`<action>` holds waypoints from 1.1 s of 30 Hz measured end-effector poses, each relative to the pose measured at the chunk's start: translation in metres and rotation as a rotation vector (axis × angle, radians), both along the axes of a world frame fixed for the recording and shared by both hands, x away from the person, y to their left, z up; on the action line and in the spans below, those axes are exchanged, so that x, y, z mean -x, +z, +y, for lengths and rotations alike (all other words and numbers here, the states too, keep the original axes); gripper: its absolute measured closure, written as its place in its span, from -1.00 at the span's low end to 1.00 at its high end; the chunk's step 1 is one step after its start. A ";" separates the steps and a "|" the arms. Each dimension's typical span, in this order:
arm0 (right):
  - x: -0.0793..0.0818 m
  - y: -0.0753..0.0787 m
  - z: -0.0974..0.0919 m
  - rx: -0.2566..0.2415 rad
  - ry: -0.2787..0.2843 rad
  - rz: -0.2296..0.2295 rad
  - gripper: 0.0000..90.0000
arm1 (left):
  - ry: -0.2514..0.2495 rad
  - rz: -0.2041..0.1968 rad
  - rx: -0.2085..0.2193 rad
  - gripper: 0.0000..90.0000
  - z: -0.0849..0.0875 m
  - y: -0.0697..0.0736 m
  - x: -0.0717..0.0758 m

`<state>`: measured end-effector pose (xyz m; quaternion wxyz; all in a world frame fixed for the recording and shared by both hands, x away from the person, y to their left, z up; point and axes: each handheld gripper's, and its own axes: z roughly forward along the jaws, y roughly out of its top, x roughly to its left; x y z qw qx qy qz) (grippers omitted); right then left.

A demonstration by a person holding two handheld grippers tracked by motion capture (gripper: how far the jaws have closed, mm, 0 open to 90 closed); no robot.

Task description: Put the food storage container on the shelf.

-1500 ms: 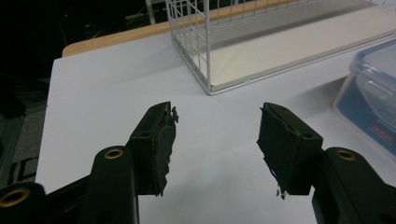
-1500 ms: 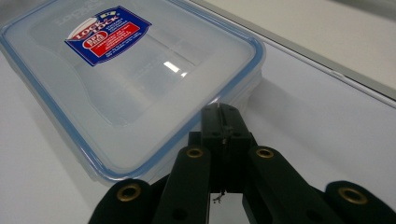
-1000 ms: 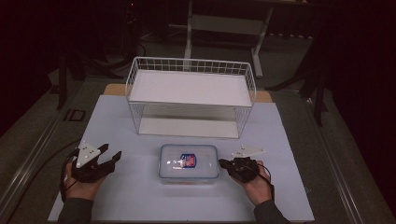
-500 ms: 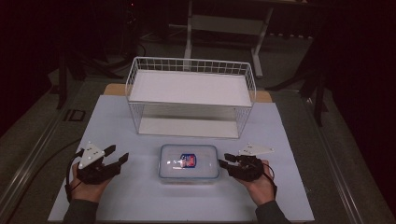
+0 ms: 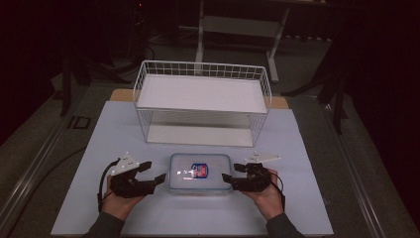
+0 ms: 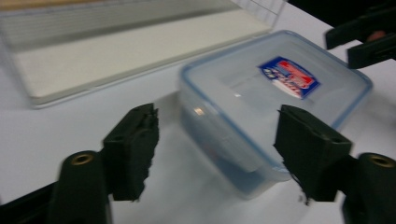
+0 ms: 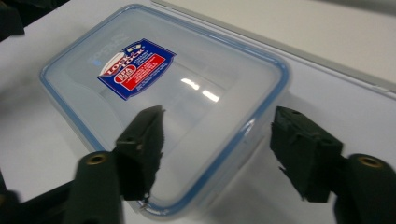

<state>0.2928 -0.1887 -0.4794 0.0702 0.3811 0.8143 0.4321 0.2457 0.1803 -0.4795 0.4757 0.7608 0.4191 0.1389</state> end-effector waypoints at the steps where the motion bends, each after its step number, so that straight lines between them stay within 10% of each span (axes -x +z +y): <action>1: -0.001 -0.001 0.001 -0.003 0.001 0.009 -0.36 | -0.003 0.006 0.003 -0.44 -0.004 -0.001 -0.001; 10: -0.008 -0.010 0.008 -0.041 -0.004 0.080 -0.69 | -0.041 0.121 0.003 -0.56 -0.026 -0.021 -0.017; 25: -0.023 -0.027 0.005 -0.156 0.008 0.263 -0.73 | -0.071 0.346 0.233 -0.84 -0.030 -0.043 -0.048; 33: -0.026 -0.030 -0.005 -0.218 0.004 0.341 -0.53 | -0.052 0.392 0.335 -0.47 -0.014 -0.045 -0.048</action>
